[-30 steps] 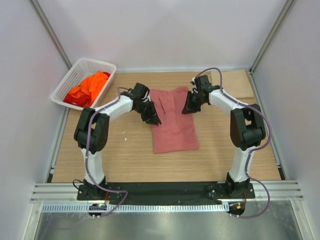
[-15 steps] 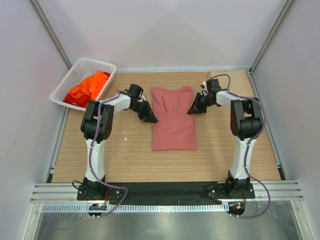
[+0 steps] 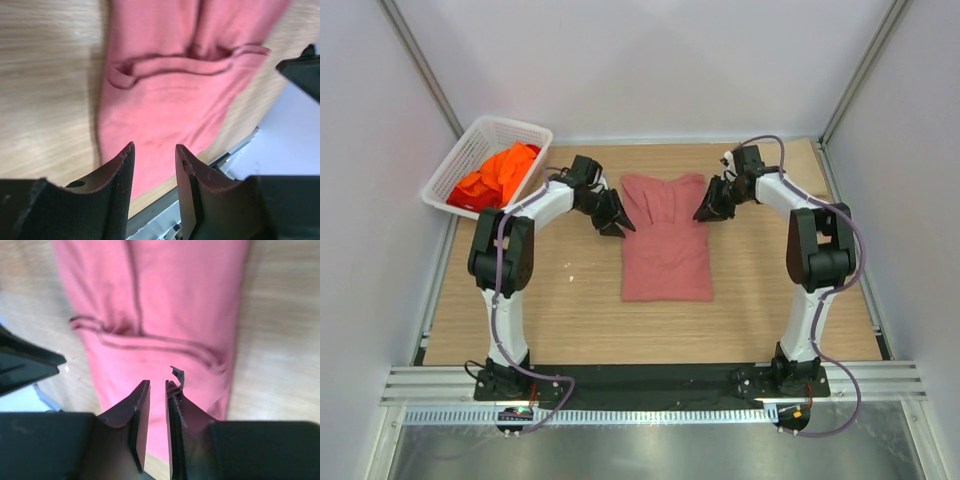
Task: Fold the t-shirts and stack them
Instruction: Fold the tshirt
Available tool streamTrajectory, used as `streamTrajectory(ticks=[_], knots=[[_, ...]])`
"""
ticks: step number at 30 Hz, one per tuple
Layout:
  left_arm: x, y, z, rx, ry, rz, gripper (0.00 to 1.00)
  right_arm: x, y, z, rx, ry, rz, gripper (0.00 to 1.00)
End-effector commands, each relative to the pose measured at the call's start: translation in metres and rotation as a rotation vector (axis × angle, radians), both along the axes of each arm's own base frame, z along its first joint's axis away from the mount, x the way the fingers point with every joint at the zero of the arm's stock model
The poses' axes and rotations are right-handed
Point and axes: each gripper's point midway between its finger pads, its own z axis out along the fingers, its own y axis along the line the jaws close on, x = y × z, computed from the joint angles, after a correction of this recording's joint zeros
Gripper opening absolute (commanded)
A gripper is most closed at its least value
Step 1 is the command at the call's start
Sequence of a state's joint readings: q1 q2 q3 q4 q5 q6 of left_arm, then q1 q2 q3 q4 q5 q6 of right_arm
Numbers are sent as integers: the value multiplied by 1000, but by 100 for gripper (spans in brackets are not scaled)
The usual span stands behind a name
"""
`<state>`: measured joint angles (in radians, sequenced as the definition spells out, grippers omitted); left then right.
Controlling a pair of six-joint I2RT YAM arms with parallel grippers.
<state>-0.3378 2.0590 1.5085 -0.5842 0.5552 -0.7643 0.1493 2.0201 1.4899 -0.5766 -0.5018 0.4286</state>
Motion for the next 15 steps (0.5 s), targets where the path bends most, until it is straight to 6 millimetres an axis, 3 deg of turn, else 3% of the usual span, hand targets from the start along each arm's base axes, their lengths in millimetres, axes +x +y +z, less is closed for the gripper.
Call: streamTrajectory(ticks=[1,2,4,5,7,13,15], knots=[[0,-11,37,-59,-66,-6,40,-18,16,32,84,-40,15,27],[-3,-13,34,-66,-58,-10,40,-23,20,30,129,-23,22,28],[-9,-21,23,-86,-20,-20,39,-24,20,11,213,21,-34,28],[-13,-24,13,-93,-15,-23,38,-34,12,-6,262,75,-68,28],[-18,-23,-2,-86,10,-12,37,-27,9,-22,295,61,-96,27],[-38,-8,-46,-20,51,-32,36,-33,-14,-60,153,118,-112,24],[-41,-3,-52,18,47,-62,35,-38,-24,-53,77,109,-73,24]])
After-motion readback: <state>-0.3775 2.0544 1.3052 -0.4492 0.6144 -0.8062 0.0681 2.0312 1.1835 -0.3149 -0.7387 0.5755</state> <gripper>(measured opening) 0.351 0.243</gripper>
